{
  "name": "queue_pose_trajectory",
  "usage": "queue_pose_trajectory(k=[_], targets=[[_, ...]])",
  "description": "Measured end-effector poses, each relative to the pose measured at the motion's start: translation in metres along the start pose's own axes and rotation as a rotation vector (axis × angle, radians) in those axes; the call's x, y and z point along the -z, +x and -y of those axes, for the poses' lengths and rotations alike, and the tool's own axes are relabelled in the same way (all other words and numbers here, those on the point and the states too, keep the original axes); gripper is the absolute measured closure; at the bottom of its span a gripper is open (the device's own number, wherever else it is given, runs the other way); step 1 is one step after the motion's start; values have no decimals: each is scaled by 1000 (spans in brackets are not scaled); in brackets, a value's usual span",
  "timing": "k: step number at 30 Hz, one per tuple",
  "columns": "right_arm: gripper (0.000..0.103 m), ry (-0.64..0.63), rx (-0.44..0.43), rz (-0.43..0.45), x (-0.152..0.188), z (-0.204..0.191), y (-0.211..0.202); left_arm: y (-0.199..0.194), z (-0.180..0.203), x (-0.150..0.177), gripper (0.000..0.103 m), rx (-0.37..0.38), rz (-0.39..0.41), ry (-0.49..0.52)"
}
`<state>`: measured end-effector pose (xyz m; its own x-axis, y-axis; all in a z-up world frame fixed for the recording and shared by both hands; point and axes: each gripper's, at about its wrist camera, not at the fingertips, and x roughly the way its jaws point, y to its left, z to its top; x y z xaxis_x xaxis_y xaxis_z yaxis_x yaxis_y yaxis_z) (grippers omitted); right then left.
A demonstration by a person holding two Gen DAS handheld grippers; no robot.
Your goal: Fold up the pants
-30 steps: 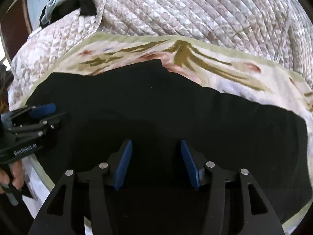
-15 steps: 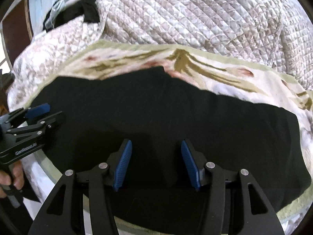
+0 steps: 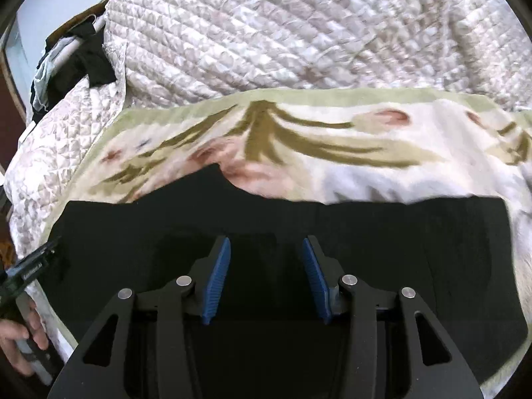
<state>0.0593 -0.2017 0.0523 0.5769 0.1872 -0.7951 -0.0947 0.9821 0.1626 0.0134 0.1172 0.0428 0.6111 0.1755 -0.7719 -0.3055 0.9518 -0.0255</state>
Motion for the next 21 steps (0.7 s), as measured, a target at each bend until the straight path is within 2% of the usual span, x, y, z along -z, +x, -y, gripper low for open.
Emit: queue_pose_trajectory(k=[1, 2, 3, 7, 12, 15, 21], targets=[[59, -18, -1, -10, -4, -4, 7, 0, 3, 0, 41, 8, 6, 11], [66, -27, -2, -20, -7, -6, 14, 0, 6, 0, 41, 14, 9, 24], [68, -29, 0, -37, -10, -7, 22, -1, 9, 2, 41, 27, 10, 35], [69, -25, 42, -86, -11, -4, 45, 2, 24, 6, 41, 81, -18, 87], [69, -37, -8, -10, -6, -12, 15, -4, 35, 7, 41, 121, -18, 107], [69, -66, -38, 3, 6, -24, 1, -10, 39, 11, 41, 139, -13, 124], [69, -158, -74, 42, 46, -53, -26, -19, 44, 27, 41, 141, -11, 158]])
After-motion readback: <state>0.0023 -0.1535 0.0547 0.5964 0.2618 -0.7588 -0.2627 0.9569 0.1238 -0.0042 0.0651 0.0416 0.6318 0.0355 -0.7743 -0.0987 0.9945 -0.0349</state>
